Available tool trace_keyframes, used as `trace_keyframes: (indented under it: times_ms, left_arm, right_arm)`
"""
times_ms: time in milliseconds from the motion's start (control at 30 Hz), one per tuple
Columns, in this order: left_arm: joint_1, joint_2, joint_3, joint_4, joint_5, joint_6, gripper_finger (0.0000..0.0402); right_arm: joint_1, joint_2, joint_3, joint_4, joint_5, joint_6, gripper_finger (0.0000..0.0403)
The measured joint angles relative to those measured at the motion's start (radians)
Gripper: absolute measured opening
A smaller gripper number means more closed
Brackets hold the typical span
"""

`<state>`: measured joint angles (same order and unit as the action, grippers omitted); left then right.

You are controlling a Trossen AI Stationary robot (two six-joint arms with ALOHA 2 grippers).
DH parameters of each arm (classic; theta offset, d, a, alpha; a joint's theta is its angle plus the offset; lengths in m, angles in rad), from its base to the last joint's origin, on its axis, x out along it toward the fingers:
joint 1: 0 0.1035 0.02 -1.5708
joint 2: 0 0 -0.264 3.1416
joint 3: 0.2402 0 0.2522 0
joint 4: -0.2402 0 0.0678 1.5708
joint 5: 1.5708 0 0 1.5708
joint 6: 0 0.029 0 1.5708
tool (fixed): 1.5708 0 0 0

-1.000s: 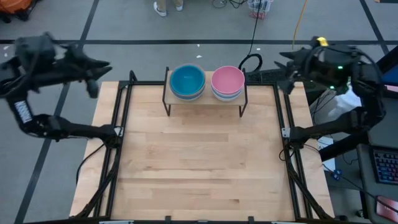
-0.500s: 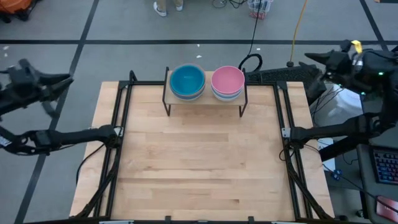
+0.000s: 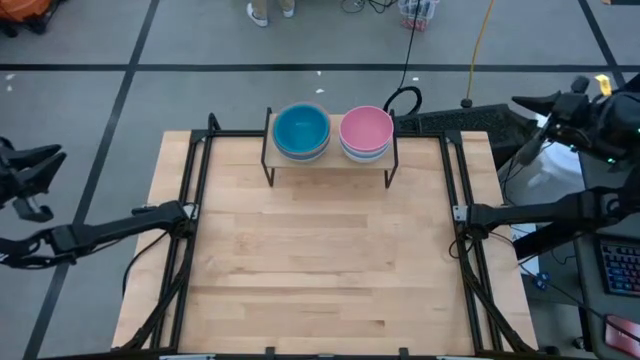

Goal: Place and stack bowls onto a shelf
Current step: Return to Home Position

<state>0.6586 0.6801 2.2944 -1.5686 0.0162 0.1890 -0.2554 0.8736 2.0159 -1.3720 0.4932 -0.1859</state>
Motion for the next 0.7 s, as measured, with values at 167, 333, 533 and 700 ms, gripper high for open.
trace_keyframes:
  times_ms: [167, 333, 533, 700]
  left_arm:
    - [0.000, -0.034, 0.000, -0.001, 0.000, -0.017, 0.0088]
    - [0.000, -0.058, 0.000, -0.001, 0.000, -0.029, 0.0088]
    - [0.000, -0.083, -0.006, -0.002, 0.000, -0.028, 0.0088]
    - [0.000, -0.115, -0.008, -0.002, 0.008, -0.035, 0.0088]
  right_arm:
    - [0.000, -0.026, 0.000, -0.009, 0.000, 0.037, 0.0139]
    - [0.000, -0.053, 0.000, -0.027, -0.068, 0.049, 0.0139]
    - [0.000, -0.118, -0.066, -0.025, -0.157, 0.049, 0.0139]
    - [0.000, -0.202, -0.192, 0.019, -0.157, 0.069, 0.0139]
